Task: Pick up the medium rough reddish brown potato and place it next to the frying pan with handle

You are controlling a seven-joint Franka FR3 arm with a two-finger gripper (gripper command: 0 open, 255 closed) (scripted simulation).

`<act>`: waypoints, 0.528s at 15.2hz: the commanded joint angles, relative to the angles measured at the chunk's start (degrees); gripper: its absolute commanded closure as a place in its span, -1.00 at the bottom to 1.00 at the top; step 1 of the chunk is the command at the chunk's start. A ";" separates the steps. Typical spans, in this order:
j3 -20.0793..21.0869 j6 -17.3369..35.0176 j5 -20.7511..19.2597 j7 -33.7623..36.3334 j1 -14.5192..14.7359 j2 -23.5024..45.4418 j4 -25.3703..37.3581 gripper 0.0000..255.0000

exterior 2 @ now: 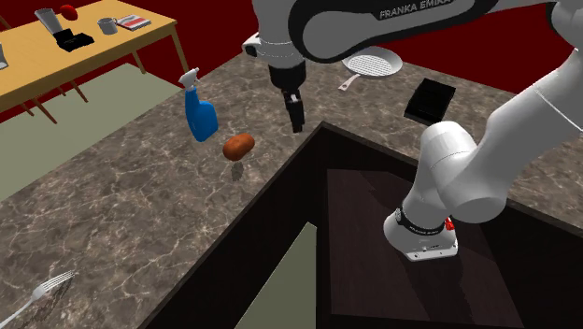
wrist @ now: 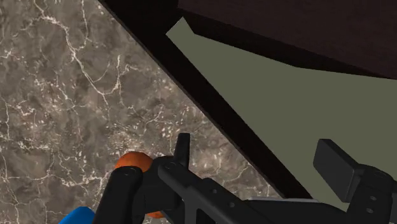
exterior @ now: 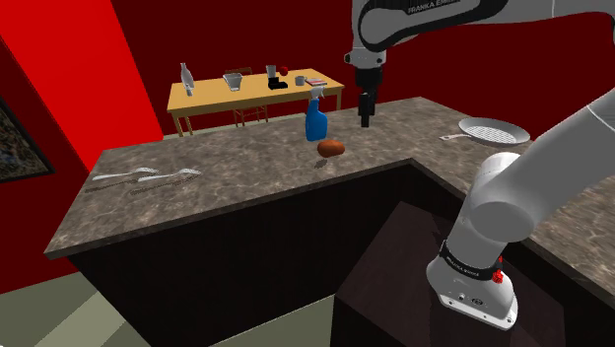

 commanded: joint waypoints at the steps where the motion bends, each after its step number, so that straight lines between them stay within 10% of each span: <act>1: -2.23 2.67 -0.50 -6.07 0.71 3.74 1.23 -1.00; 8: -7.49 10.29 1.68 -25.73 2.98 19.22 8.88 -1.00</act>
